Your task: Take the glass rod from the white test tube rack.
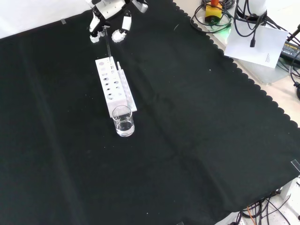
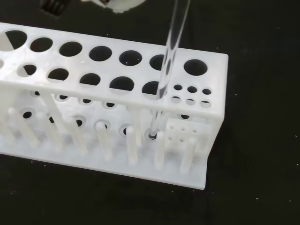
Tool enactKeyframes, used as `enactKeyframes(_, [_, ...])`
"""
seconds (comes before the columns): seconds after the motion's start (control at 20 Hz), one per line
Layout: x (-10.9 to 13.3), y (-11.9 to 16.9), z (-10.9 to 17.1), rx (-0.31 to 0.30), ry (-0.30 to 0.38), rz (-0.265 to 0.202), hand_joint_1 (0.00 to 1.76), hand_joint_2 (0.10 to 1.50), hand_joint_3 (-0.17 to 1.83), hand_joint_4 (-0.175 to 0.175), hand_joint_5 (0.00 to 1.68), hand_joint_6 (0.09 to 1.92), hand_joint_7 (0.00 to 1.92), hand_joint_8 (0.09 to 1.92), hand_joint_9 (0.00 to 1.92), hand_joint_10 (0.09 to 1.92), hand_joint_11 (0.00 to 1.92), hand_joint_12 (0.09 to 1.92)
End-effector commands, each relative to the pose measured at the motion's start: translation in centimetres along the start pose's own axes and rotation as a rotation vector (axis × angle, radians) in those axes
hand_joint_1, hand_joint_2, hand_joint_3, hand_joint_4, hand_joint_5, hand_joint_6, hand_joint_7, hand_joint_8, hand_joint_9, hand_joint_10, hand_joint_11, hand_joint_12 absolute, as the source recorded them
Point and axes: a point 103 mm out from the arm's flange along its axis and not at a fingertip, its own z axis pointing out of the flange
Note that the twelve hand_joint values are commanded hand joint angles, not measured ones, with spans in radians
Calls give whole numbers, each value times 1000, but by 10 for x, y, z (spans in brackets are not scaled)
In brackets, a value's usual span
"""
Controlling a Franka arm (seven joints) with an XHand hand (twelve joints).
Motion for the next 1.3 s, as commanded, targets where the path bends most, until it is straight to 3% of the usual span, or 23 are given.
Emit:
enactKeyframes(0.05, [-8,-2,0,-10,10,10,866,779,726,-81,474,791,563,745,1063,537,1205,1045])
enactKeyframes(0.35, [-8,-3,3,-32,21,-14,932,782,711,-129,562,781,758,698,1432,332,1342,915])
enactKeyframes(0.6, [-5,-4,3,-58,35,-49,1012,793,695,-170,655,770,905,703,1601,235,1481,778])
enactKeyframes(1.0, [-4,-2,4,-84,74,-82,1109,809,688,-175,791,780,1035,748,1694,190,1601,662])
enactKeyframes(1.1, [-3,-1,4,-95,77,-88,1122,990,360,-175,836,1043,1055,772,1704,197,1631,627])
enactKeyframes(1.15, [-2,0,5,-106,78,-87,1130,1055,222,-175,862,1090,1070,787,1705,215,1646,601])
enactKeyframes(1.25, [1,1,6,-139,72,-83,1218,1069,76,-125,949,960,1122,862,1693,294,1638,541])
enactKeyframes(1.3, [3,3,6,-182,72,-77,1255,1039,45,-120,1054,778,1191,794,1679,339,1620,519])
